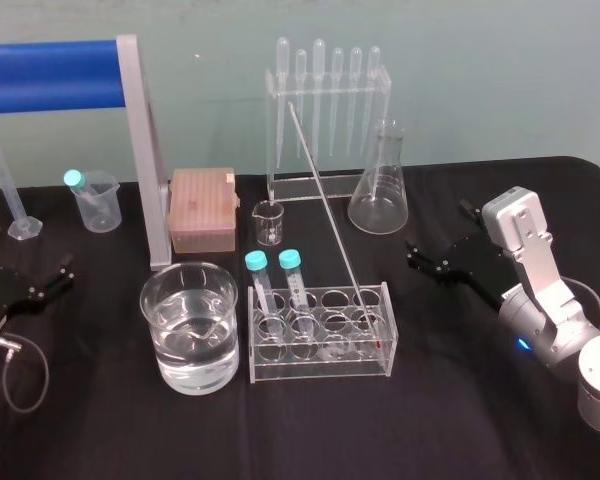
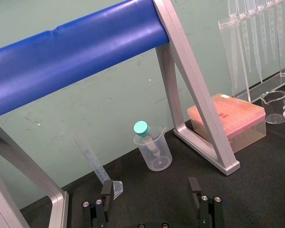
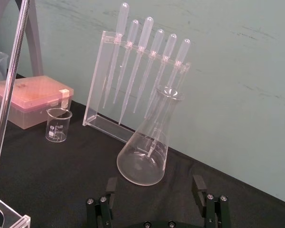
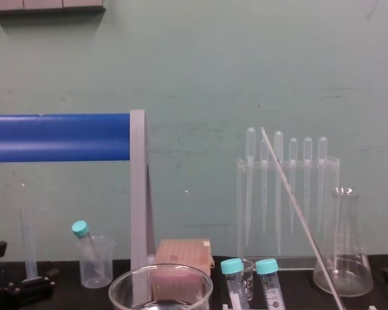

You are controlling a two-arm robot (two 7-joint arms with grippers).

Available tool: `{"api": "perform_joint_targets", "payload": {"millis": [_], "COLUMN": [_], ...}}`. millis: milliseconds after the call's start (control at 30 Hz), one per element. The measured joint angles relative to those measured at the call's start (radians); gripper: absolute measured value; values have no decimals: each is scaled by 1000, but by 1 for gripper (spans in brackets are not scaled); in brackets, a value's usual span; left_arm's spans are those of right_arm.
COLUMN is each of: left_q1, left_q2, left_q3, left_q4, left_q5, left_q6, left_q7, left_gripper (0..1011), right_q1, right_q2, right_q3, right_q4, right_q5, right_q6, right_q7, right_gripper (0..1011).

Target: Hold the thermometer with one hand and immerse one end into the beaker, then reinsert it into the test tube rack.

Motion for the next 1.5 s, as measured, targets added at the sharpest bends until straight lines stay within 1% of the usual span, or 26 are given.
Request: {"api": "perform_joint_targets", "payload": {"millis": [1500], "left_q1": [0], "left_q2": [0], "left_q3": [0], "left_q4": [0], "left_q5": [0], "left_q6": [0], "left_q7": [0], "left_gripper": [1008], "right_q1": [0], "right_q2": [0], "right_q3": [0], "right_q4": [0], "right_q5": [0], "right_q6": [0], "right_q7": [0], "right_gripper": [1004]}}
